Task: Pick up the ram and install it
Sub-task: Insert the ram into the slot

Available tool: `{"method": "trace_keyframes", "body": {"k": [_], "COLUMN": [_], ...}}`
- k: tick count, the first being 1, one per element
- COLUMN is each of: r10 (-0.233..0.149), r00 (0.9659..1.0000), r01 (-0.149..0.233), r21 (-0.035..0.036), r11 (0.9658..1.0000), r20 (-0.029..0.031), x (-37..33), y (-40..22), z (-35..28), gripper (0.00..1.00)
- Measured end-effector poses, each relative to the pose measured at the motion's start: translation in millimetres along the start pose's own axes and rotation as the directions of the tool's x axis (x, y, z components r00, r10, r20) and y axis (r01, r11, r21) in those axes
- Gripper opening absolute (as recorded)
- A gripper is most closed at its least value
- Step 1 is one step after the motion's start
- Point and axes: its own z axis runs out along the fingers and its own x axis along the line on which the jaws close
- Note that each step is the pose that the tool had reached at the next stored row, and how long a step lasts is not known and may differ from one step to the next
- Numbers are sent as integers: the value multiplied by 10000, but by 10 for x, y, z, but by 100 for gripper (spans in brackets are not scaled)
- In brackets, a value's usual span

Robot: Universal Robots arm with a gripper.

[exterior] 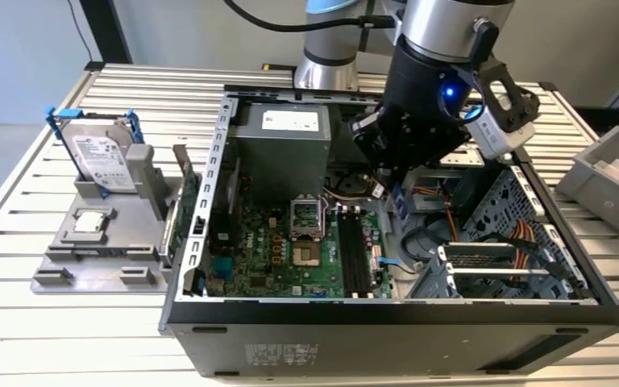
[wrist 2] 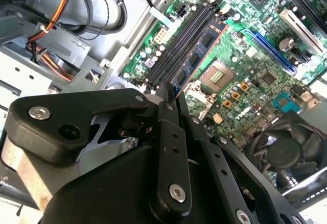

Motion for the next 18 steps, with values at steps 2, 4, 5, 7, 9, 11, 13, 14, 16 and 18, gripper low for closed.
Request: {"method": "trace_keyframes", "body": {"k": [2, 4, 5, 7, 9, 11, 13, 14, 16, 18], "r10": [17, 72, 110, 259, 417, 528, 634, 682, 773, 841], "r00": [10000, 10000, 9999, 9997, 9991, 9986, 9980, 9977, 9970, 9965], "r01": [-17, -72, -111, -259, -417, -528, -634, -682, -773, -841], "r21": [9, 33, 47, 57, 60, 63, 64, 63, 64, 64], "r11": [10000, 10000, 9999, 9996, 9991, 9986, 9980, 9977, 9970, 9964], "r20": [-1, 11, 12, 15, 17, 17, 18, 18, 19, 18], "x": [0, 1, 0, 0, 1, 1, 1, 1, 1, 2], "y": [0, 0, 0, -1, -2, -2, -2, -2, -2, -3], "z": [6, 22, 28, 44, 61, 89, 126, 144, 176, 212], "gripper": [0, 0, 0, 0, 0, 0, 0, 0, 0, 0]}}
